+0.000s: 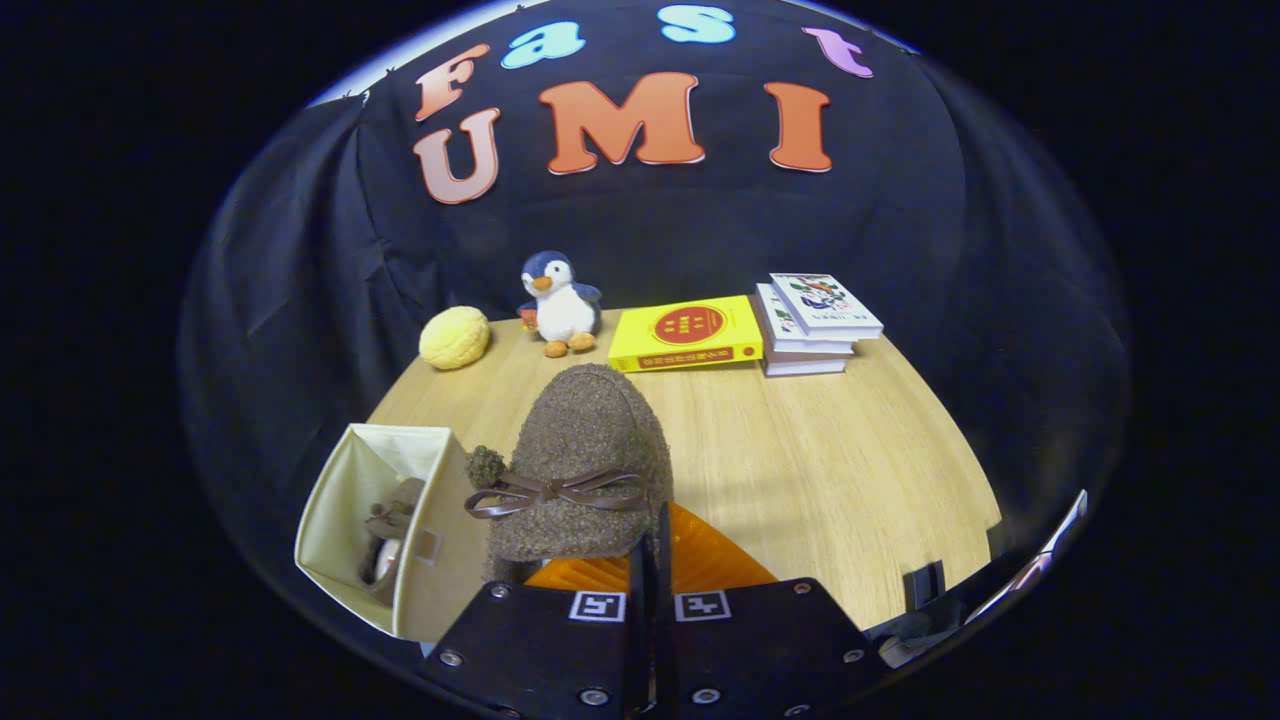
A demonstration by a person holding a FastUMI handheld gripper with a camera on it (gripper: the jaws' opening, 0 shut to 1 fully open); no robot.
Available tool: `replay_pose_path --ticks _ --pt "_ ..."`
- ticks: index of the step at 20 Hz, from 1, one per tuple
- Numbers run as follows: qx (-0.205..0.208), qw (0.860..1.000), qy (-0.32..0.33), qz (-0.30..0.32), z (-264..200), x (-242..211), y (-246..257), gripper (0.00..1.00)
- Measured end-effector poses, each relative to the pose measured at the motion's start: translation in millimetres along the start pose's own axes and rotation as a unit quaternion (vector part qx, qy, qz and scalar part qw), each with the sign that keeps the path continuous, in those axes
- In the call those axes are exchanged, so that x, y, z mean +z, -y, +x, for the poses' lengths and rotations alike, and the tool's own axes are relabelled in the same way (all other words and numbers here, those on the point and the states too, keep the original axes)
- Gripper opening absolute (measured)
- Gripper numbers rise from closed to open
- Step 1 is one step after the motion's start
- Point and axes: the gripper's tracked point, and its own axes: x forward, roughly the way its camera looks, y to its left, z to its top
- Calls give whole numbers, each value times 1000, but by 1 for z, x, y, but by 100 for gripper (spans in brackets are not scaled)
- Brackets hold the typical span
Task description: Open the storage box then place both shoes into the box .Put the left shoe in first, then the right shoe, with the right side of both shoes facing outward in a uniform manner.
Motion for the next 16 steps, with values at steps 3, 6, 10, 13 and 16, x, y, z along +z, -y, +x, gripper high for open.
replay_pose_path --ticks 3,6,10,13,16 --pt "35 999 8 -18 -2 13 -44 4" --pt "66 998 -6 -25 -3 14 -86 4" --pt "104 994 -12 -44 -1 15 -145 4" --pt "123 990 -26 -59 6 3 -183 4" --pt "125 989 -37 -67 18 -12 -205 4"
